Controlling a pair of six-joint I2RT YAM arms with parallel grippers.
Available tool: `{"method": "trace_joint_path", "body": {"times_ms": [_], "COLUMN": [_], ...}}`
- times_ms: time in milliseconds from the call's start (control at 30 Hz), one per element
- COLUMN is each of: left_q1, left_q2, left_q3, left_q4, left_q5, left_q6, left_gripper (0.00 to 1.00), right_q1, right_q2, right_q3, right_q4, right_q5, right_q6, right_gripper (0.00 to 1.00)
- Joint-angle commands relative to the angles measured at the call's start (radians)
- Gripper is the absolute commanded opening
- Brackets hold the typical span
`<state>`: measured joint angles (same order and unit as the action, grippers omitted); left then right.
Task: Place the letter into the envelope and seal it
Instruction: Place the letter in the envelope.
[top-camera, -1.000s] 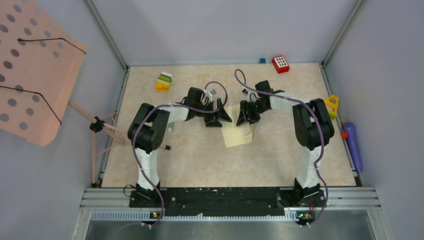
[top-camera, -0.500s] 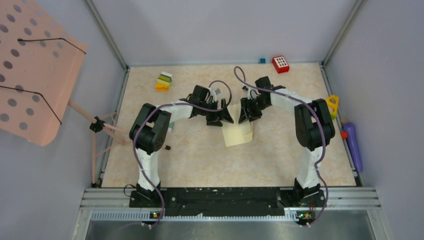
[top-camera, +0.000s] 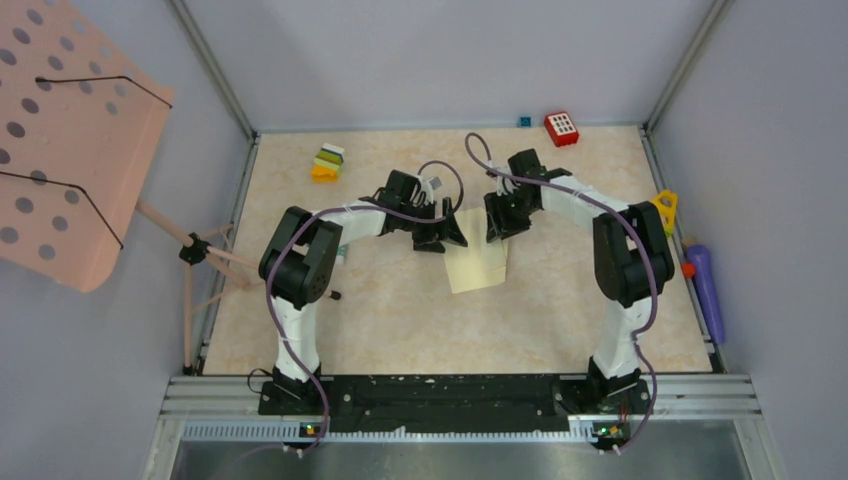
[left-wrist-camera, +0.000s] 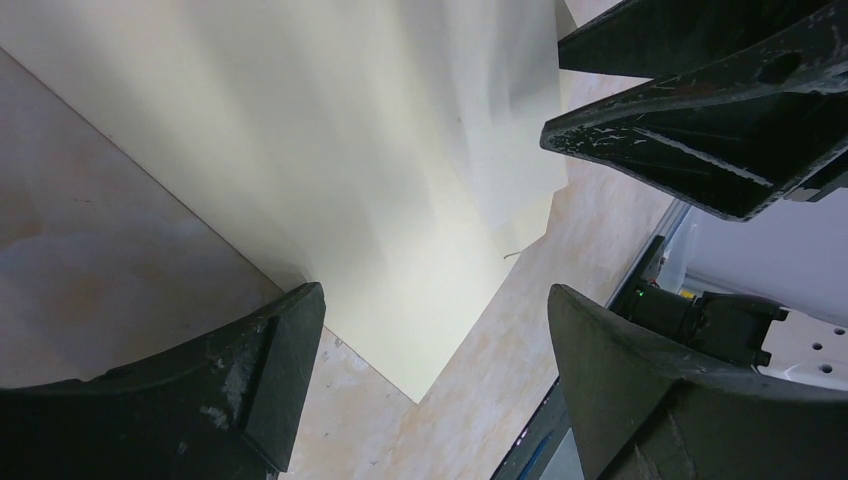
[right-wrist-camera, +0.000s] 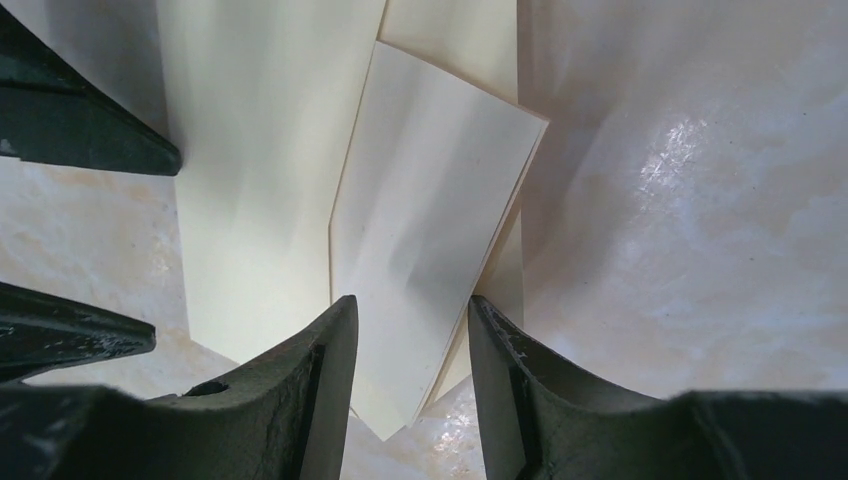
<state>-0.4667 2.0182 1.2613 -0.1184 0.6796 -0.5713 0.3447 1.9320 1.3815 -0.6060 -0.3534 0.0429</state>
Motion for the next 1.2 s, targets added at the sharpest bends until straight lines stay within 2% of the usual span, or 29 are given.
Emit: {"method": "trace_joint_path", "body": {"times_ms": [0,133,267,367,1167], "left_q1": [-0.002,-0.003,-0.004,-0.004,-0.006], "left_q2": [0.030,0.033,0.040,0.041,0.044], "left_q3": [-0.007,-0.009,-0.008,-0.009,-0.009], "left_q4": [-0.035,-0.033,-0.032,-0.030,-0.027], "left_q5": [-0.078,-0.074,-0.068,-0.069,-0.056], "left_q6": [0.047,0.044,0.042,0.042,0.038], "left_gripper": [0.88,0.88,0.86,0.86,0.85], "right_q1": [0.055,0.070,0.086,0.100,0.139], "right_q2": [-0.022,-0.027,-0.025,-0.024,0.023], "right_q3": [-0.010,-0.028,-0.037,-0.039,-0.019], "right_q4": [0.051,0.074,0.083,0.090,0.128], "right_q5": [0.145,0.182,0.229,0.248,0.116], "right_q6": [-0.020,-0.029,-0.030,-0.037,0.003], "right_gripper": [0.43,0.32,0.28,0.28,0.33]}}
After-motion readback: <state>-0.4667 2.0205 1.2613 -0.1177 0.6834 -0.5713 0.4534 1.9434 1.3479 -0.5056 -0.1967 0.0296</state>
